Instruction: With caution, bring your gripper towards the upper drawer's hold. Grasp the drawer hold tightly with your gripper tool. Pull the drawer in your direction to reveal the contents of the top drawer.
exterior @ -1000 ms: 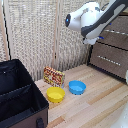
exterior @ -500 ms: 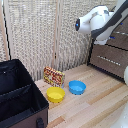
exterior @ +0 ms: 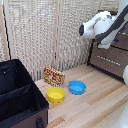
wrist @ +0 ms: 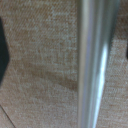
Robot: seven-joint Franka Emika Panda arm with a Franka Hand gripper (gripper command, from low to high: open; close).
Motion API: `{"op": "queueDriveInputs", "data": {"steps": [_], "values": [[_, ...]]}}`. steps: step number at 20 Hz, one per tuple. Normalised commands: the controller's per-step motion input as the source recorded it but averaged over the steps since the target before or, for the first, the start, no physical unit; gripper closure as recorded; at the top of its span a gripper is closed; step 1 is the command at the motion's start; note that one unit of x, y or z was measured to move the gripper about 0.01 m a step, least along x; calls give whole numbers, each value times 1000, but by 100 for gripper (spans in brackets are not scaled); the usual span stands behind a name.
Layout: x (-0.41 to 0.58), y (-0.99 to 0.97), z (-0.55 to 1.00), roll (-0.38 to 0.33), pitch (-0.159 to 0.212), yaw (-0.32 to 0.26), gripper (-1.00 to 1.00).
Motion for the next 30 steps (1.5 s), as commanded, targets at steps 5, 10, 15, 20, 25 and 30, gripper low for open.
{"op": "queueDriveInputs", "data": {"steps": [5, 10, 15, 20, 25, 30], "values": [[-11, -61, 0, -3, 0, 0, 100], [0, 109, 0, -16, 0, 1, 100], [21, 714, -134, 4, 0, -44, 100], [125, 975, -410, -28, 10, -61, 100], [163, 1000, -503, -17, 30, -39, 100], [99, 1000, -454, 0, 27, -8, 100]]}}
